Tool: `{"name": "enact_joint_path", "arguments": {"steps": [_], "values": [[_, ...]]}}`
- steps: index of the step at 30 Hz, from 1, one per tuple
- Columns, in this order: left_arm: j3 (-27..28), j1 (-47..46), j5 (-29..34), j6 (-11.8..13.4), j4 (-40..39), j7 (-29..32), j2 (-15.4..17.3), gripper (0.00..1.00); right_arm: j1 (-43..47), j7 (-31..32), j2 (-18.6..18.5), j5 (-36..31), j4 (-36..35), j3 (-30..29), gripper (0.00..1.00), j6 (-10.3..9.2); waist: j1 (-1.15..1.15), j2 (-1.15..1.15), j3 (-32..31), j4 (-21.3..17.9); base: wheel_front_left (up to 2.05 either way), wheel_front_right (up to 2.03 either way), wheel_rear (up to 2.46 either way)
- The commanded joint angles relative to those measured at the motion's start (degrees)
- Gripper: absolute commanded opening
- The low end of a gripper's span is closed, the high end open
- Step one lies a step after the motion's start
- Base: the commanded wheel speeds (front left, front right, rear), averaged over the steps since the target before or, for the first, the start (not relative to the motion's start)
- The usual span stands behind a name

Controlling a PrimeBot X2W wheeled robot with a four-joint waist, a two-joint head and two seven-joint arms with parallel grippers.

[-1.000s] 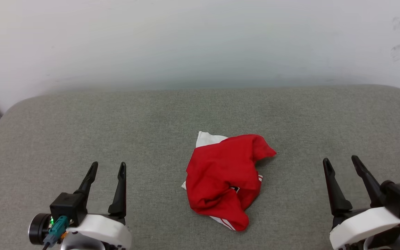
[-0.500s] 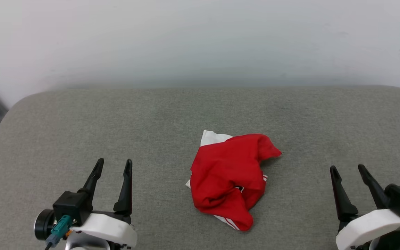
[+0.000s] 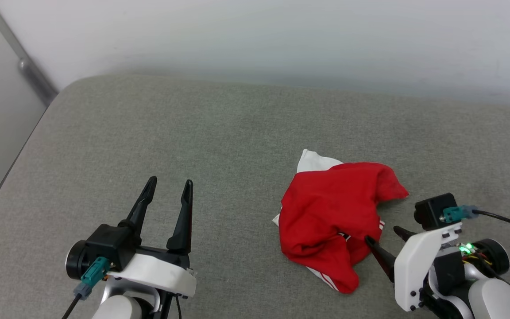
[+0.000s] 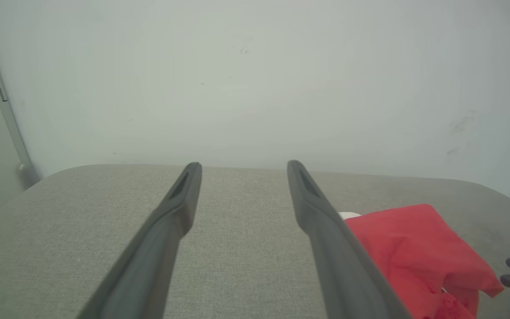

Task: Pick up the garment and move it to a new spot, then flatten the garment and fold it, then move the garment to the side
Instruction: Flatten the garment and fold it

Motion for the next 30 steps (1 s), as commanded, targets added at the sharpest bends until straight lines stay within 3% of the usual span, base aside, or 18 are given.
{"name": "enact_joint_path", "arguments": {"steps": [1,9,10,12,22,26,30], "values": [[0.3,-1.0,0.6,-0.5,-0.1,-0.1,-0.5,1.00,-1.5,1.0,-0.7,0.5,0.7,1.2,1.00,-0.02,0.00,0.00,1.7,1.6,0.00,0.00,0.00],[2.2,-2.1,2.1,-2.7,0.8,-0.1,-3.4,1.00,-8.0,2.9,-3.4,3.2,5.8,6.8,1.00,-0.03,0.00,0.00,5.0,3.8,0.00,0.00,0.00],[2.6,-2.1,2.4,-2.9,0.8,-0.1,-3.8,1.00,-8.6,2.5,-3.6,3.3,6.0,7.0,0.73,-0.03,0.00,0.00,5.3,3.8,0.00,0.00,0.00],[3.3,-1.9,2.7,-3.3,1.2,-0.1,-4.3,1.00,-9.4,1.7,-3.9,3.3,6.1,7.4,0.00,-0.02,0.00,0.00,5.6,3.8,0.00,0.00,0.00],[7.0,-0.8,4.7,-5.4,1.8,-0.1,-5.9,1.00,-13.5,1.3,-7.1,1.8,0.0,8.3,0.00,-0.03,0.00,0.00,5.1,-0.2,0.00,0.00,0.00],[8.0,-0.5,5.3,-6.2,2.2,-0.1,-6.2,1.00,-10.6,1.9,-8.1,-0.2,-4.4,4.4,0.00,-0.02,0.00,0.00,4.5,-2.6,0.00,0.00,0.00],[8.4,-0.3,5.7,-6.9,2.5,-0.1,-6.6,1.00,-2.5,3.6,-6.2,-1.6,-8.7,-2.3,0.00,-0.02,0.00,0.00,4.2,-4.1,0.00,0.00,0.00]]}}
